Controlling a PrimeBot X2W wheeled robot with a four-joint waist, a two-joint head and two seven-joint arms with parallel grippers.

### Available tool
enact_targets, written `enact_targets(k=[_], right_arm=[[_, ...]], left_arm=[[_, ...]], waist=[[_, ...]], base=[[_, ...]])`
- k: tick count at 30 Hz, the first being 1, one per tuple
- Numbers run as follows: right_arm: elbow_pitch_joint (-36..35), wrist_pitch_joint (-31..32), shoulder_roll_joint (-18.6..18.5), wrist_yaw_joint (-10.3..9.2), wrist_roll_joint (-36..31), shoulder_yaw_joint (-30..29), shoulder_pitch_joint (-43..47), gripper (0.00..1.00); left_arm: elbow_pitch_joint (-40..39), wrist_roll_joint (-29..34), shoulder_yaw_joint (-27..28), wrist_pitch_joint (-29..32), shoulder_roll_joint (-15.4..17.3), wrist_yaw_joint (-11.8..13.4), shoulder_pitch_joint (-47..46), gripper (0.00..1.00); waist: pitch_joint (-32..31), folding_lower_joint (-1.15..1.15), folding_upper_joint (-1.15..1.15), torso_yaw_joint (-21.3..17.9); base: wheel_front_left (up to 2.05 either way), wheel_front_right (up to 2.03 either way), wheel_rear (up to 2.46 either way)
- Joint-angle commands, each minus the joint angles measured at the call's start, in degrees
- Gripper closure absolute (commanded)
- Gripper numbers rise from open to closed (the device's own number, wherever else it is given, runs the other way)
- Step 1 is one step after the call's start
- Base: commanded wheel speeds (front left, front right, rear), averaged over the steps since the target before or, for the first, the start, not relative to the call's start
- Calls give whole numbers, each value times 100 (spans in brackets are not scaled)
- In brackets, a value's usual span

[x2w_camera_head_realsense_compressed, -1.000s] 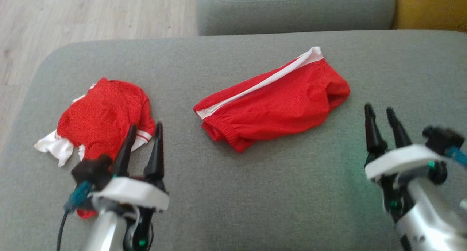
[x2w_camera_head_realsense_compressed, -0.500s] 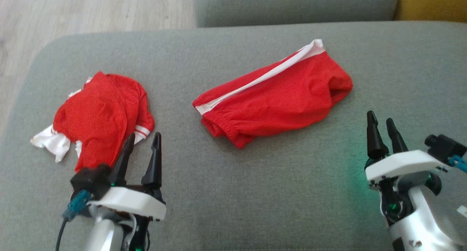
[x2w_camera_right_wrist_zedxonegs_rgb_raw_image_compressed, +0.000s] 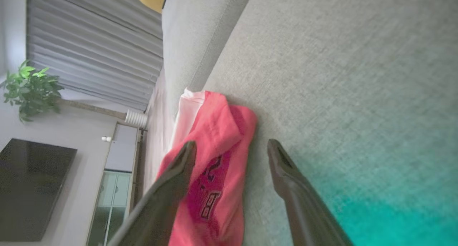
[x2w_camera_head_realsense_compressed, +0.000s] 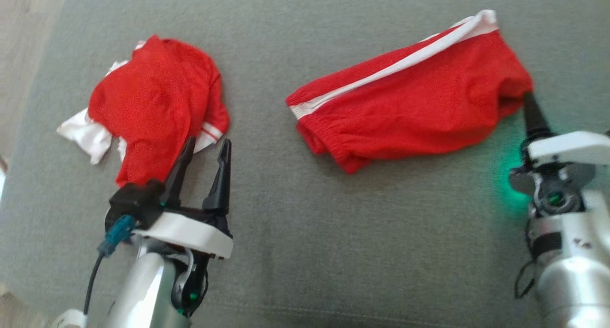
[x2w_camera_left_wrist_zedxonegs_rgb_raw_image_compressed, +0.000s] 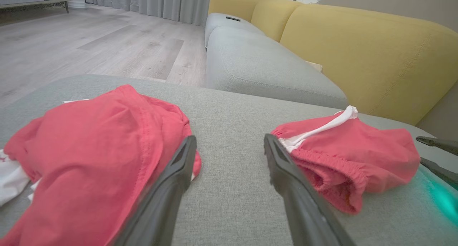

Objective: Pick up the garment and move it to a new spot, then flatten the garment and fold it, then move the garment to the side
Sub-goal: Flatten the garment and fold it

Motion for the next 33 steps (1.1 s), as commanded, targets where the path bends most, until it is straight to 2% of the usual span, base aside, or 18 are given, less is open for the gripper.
enact_targets(k=[1,7,12,31,32,33], right_arm=[[90,114,68,-5,93,-37,-333,0],[661,285,57,-5,151,-407,-761,0],[1149,429,-51,-5,-47,-515,-1022,0],[2734,638,-395,-5,-1479,-244,-1979,0],[2800,625,-421,-5,-1550,-236,-2025,6],[2855,597,-446,-5,-1619,-230,-2065,43]], left_arm=[[-230,34,109,-70,21,-13,-234,0],[-375,247,-11,-70,21,-11,-281,0],[-472,247,-108,-70,21,19,-264,0],[-564,-1,-274,-70,20,129,-400,0],[-563,-15,-279,-70,20,136,-408,0],[-561,-25,-281,-70,20,142,-416,0]], waist=[[196,-1,0,227],[282,-1,0,379],[307,-1,0,456],[421,-1,0,559],[429,-1,0,570],[434,-1,0,578]], base=[[0,0,0],[0,0,0],[0,0,0],[0,0,0],[0,0,0],[0,0,0]])
